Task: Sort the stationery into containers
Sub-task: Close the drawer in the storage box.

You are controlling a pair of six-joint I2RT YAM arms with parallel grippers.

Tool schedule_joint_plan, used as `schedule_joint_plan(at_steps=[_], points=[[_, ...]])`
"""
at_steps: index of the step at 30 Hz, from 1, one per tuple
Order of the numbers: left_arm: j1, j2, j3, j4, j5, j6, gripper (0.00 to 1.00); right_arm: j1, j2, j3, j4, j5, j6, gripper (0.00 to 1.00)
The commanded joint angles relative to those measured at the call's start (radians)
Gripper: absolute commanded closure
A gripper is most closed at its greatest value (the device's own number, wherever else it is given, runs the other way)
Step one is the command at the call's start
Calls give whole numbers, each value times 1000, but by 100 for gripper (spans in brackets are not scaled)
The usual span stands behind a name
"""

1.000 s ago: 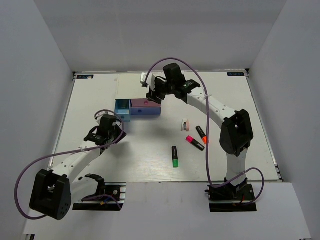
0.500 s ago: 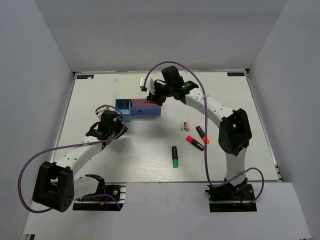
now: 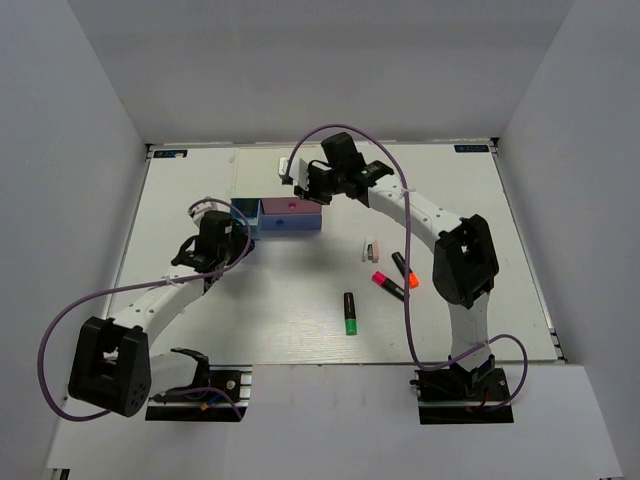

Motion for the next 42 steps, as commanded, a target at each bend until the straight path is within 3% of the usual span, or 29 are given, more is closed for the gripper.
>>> schedule_joint_plan(at_steps=[1, 37, 40, 41, 42], points=[[13, 15, 43, 54, -25, 13, 55, 1, 16, 29, -69, -18, -10, 75], [59, 358, 325, 185, 18, 4, 52, 9, 27, 35, -175, -35, -33, 79], [59, 358, 310, 184, 70, 27, 50, 5, 27, 40, -169, -27, -17, 65], [59, 342, 277, 184, 84, 40, 49, 6, 27, 44, -166, -19, -13, 52], [59, 312, 254, 194, 117, 52, 47, 5, 24, 44, -161, -19, -10, 48]])
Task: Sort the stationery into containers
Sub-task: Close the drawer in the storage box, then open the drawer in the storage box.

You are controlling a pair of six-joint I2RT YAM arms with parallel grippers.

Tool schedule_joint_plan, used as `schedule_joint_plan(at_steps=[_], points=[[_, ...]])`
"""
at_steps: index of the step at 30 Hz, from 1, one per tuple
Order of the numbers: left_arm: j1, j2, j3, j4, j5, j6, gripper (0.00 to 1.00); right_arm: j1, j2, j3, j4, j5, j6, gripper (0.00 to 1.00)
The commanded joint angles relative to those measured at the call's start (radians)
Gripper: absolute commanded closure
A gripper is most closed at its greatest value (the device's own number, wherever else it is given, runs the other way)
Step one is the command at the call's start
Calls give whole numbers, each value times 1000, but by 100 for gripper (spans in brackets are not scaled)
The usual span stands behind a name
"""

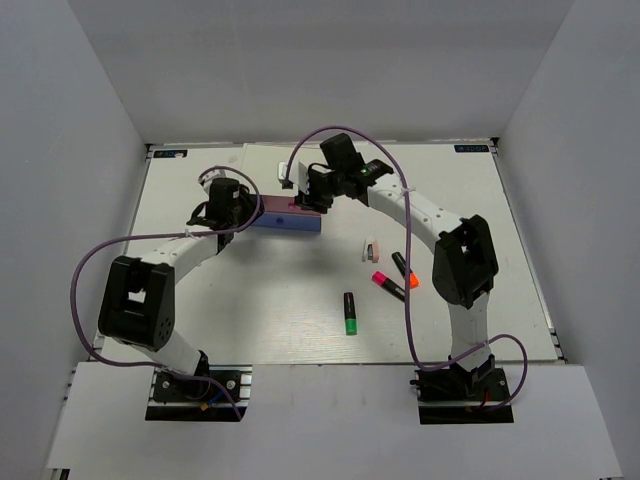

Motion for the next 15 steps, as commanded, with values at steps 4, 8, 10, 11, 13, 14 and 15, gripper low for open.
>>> schedule_joint_plan(at_steps=[4, 8, 10, 11, 13, 14, 15], points=[[7, -167, -140, 71, 117, 74, 42, 1, 15, 28, -73, -2, 45, 42], [-4, -300, -238, 46, 177, 108, 41, 1, 7, 48, -72, -12, 59, 42], [-4, -354, -287, 46, 203, 135, 41, 0, -2, 60, -70, -24, 76, 42], [-4, -372, -300, 66, 241, 152, 41, -2, -14, 59, -72, -25, 82, 42], [-4, -385, -309, 77, 286, 192, 41, -5, -28, 62, -69, -42, 109, 41], [-13, -385, -309, 90, 330, 207, 41, -5, -50, 59, -63, -47, 119, 41], [-13, -356, -298, 116, 353, 229, 41, -9, -54, 53, -53, -55, 152, 41]])
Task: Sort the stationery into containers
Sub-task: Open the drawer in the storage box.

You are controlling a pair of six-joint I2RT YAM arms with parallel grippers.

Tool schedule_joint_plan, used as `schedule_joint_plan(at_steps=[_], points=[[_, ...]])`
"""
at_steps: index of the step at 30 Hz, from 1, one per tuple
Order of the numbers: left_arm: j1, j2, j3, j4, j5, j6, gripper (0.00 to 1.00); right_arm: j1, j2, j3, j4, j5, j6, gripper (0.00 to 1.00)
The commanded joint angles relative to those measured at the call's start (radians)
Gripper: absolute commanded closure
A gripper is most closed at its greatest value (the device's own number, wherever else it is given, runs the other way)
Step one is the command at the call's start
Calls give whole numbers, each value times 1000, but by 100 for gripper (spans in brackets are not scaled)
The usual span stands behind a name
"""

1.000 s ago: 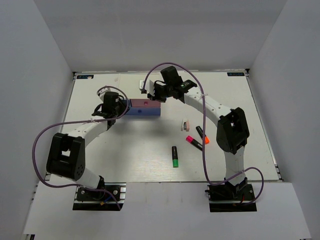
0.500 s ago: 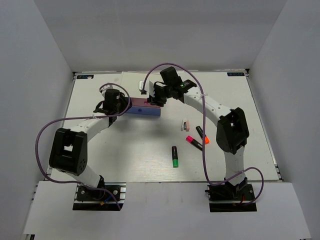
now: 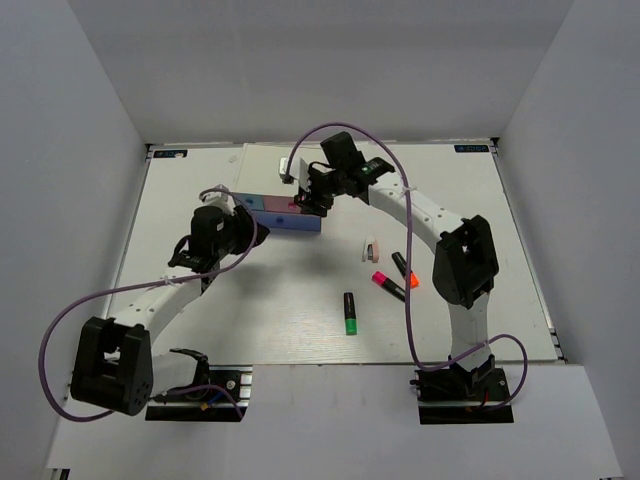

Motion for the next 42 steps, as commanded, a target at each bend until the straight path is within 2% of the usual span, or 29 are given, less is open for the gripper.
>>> schedule_joint_plan(at_steps=[1, 3, 6, 9, 15, 25, 30, 36, 42], points=[[-10, 23, 4, 78, 137, 89, 41, -13, -60, 31, -15, -45, 84, 41], [-19, 50, 16, 129, 162, 99, 41, -27, -81, 28, -5, -51, 136, 41], [-28, 99, 40, 174, 162, 126, 41, -45, -108, 24, 2, -63, 184, 52], [-51, 171, 105, 183, 153, 162, 41, -64, -126, 19, 6, -65, 212, 58], [-91, 276, 235, 160, 128, 186, 37, -107, -129, 11, 3, -57, 226, 56], [-122, 377, 293, 160, 65, 186, 35, -140, -105, 19, 0, -74, 233, 56], [-149, 395, 316, 181, 7, 177, 40, -140, -95, 19, 2, -83, 233, 56], [-169, 438, 361, 181, -24, 177, 43, -145, -91, 16, 6, -85, 236, 56], [-191, 458, 405, 149, -110, 188, 53, -147, -86, 11, 8, -88, 236, 56]])
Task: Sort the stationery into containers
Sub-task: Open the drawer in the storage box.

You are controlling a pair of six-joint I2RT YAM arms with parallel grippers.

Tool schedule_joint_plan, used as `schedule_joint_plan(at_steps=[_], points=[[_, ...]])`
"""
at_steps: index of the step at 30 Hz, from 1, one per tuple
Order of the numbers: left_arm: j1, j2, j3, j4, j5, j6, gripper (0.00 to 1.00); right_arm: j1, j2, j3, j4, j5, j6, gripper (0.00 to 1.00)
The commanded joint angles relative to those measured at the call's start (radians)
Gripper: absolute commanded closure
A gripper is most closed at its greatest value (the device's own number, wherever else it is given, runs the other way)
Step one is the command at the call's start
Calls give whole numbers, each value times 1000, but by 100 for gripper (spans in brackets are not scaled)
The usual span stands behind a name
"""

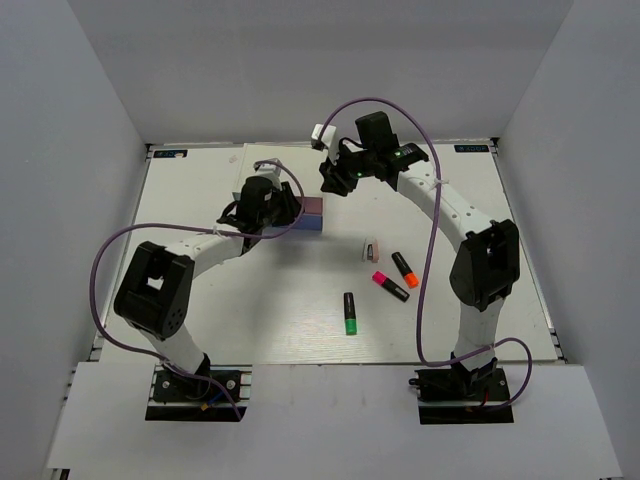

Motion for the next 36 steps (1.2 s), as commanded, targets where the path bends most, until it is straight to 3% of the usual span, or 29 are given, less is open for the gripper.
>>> schedule_joint_plan(at_steps=[1, 7, 12, 15, 28, 36], points=[[-10, -4, 57, -25, -81, 17, 55, -6, 3, 13, 20, -24, 12, 56], [-19, 6, 71, -36, -102, 26, 70, -3, 16, 18, 22, -24, 7, 54], [-29, -14, 31, -36, -102, 26, 77, -3, 46, 39, -2, -6, -10, 37], [-38, -44, -3, -16, -93, 26, 80, -5, 83, 72, -19, -7, -13, 37], [-65, -139, -107, -16, -93, 8, 81, 3, 160, 150, 48, 29, 75, 43], [-65, -157, -127, -25, -93, 8, 82, -8, 76, 93, 51, -225, 35, 40]])
